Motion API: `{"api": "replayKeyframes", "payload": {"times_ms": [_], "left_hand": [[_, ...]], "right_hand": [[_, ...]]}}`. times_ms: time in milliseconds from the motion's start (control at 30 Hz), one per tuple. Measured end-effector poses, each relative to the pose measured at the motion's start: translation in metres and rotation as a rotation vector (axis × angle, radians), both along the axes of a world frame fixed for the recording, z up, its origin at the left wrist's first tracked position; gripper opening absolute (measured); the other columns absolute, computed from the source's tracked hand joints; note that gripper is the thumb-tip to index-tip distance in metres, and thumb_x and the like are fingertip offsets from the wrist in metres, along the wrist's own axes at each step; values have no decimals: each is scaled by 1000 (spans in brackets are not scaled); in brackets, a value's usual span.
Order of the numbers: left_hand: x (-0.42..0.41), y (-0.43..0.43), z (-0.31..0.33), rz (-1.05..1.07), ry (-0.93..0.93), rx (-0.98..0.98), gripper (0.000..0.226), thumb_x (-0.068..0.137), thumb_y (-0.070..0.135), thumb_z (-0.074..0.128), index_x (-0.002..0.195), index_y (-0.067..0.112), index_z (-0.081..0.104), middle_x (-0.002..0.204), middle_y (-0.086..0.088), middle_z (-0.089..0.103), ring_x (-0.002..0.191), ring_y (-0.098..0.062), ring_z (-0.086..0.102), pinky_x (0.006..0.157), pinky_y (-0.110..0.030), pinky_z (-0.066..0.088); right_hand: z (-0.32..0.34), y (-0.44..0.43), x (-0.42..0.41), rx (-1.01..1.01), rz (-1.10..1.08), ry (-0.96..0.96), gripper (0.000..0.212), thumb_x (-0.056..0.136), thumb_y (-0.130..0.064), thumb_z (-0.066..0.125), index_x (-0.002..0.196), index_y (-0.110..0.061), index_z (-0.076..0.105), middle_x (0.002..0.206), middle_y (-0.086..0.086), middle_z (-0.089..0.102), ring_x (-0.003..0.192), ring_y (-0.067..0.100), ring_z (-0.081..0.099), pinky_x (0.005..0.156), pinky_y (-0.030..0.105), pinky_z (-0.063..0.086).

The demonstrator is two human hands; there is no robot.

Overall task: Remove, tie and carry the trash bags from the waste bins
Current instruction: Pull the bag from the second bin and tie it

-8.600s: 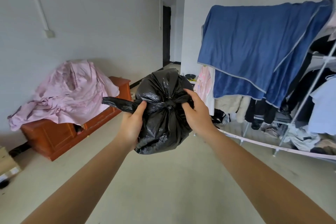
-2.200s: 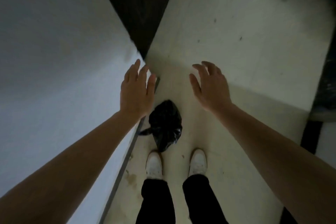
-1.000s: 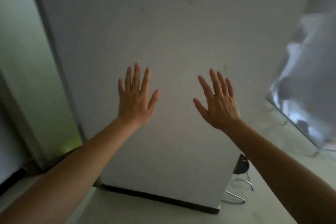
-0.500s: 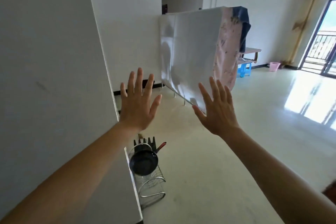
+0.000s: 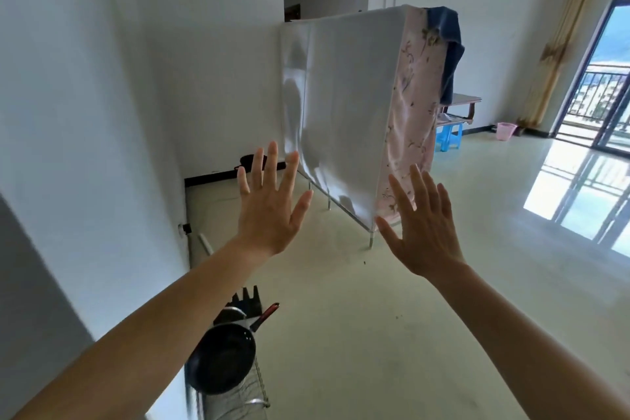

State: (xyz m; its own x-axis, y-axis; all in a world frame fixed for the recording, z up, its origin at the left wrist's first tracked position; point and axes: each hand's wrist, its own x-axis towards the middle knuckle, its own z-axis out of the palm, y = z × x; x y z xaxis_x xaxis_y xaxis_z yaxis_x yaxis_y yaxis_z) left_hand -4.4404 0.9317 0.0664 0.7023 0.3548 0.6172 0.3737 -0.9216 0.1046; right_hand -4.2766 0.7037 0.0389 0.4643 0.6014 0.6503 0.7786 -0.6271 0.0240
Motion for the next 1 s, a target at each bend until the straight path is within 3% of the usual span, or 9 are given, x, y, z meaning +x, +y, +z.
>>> {"api": "replayKeyframes", "payload": {"times_ms": [233,433,633,767,1000], "left_hand": [[158,112,2,37,-19,-19,69,102,58,20,159,22,4,166,-12,-11,153,-32,-10,119,-64,8],[271,195,16,69,9,-27,68,102,60,17,159,25,1,167,-12,-9,153,-33,-7,119,-61,7],[396,273,-5,102,64,-17,68,102,59,19,159,24,5,167,-15,-4,153,-35,-2,119,-62,8],[497,340,-21,150,52,-22,69,101,57,25,159,21,14,167,-16,1,153,-37,3,117,-64,11],[652,456,-12,290,114,-74,73,98,62,15,159,23,6,167,-14,-5,153,-35,-4,118,-65,8]], "right_hand": [[10,113,163,-63,53,-48,74,97,-60,39,157,-19,24,164,18,12,151,38,13,119,56,18],[29,201,287,13,41,23,76,96,-62,35,158,-21,19,164,17,11,151,37,13,121,52,13],[-3,294,414,2,92,74,77,96,-60,40,158,-20,18,164,19,9,150,38,13,120,57,18],[-16,368,515,-10,140,53,76,98,-61,37,158,-21,15,165,18,6,151,38,10,122,54,13],[5,509,695,-48,228,71,75,98,-61,35,158,-24,9,165,17,4,151,38,9,121,55,14]]}}
